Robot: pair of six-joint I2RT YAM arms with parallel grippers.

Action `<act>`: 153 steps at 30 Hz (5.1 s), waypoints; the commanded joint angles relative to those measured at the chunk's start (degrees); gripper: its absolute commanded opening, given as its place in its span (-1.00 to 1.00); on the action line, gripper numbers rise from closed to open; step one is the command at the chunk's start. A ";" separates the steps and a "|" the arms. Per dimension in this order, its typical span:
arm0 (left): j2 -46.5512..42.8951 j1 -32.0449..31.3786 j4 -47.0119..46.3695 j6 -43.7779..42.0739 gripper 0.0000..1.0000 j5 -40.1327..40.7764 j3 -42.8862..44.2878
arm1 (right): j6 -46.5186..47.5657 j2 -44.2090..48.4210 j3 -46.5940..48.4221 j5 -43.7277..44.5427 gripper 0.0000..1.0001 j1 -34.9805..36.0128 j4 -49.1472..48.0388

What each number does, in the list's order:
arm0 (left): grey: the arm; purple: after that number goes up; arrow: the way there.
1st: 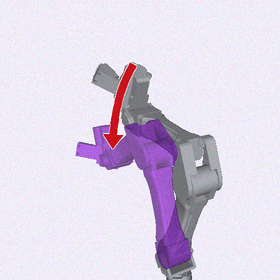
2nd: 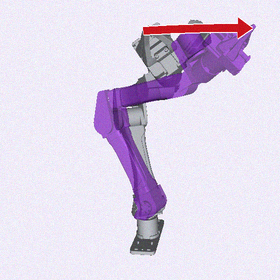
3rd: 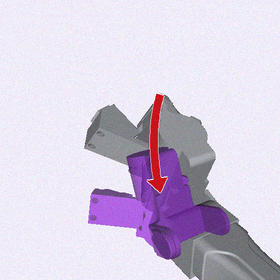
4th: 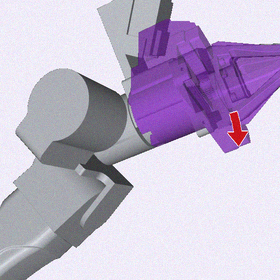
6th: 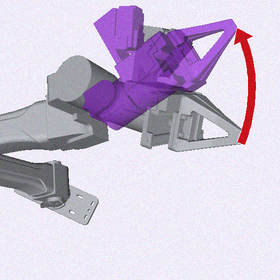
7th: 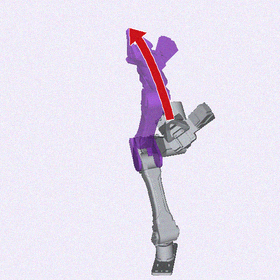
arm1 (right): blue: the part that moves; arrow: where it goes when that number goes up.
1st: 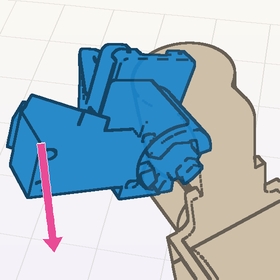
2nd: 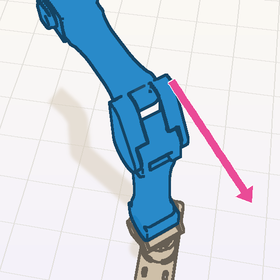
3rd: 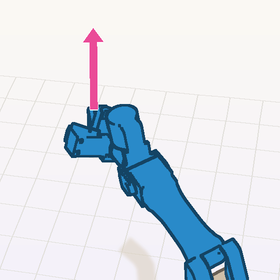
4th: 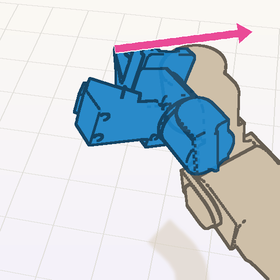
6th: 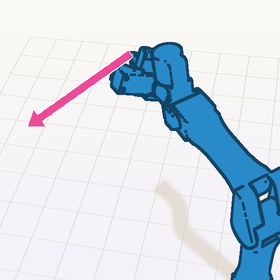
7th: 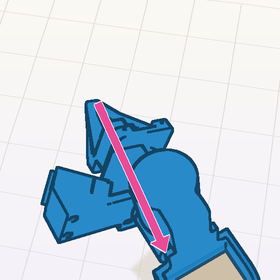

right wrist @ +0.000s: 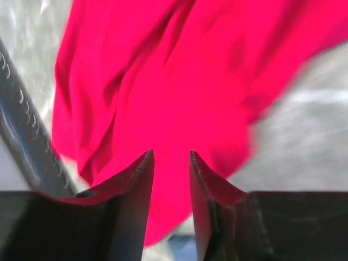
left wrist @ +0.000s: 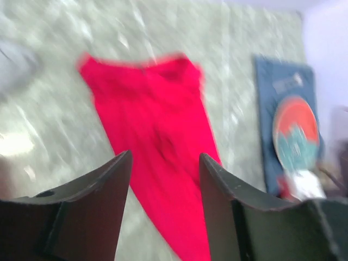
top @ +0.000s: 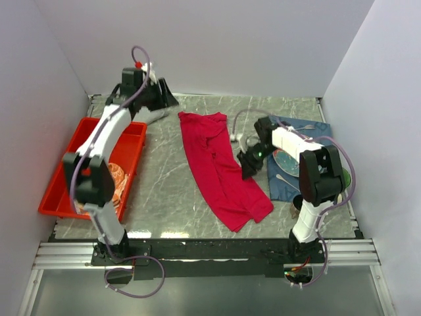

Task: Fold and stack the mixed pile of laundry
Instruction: Fold the T-shirt at the center of the board.

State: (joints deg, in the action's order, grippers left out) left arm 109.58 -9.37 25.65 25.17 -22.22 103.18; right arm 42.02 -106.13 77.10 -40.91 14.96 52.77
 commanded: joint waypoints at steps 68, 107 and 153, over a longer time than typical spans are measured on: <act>22.27 -0.92 2.83 3.95 0.01 4.12 13.02 | -62.41 -35.45 43.56 30.00 -0.88 3.76 -16.75; -35.85 -55.05 -14.84 -35.35 0.50 14.57 -65.03 | 26.89 32.21 -35.96 3.37 0.71 20.28 -13.48; -35.67 -41.61 -10.88 -53.82 -0.98 0.43 -70.84 | 22.68 43.82 -46.87 4.94 0.78 35.64 -32.28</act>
State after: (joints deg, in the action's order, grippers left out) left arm 72.88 -51.27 14.22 -26.24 -16.32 31.57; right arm 70.57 -60.66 29.45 -44.84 45.01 34.59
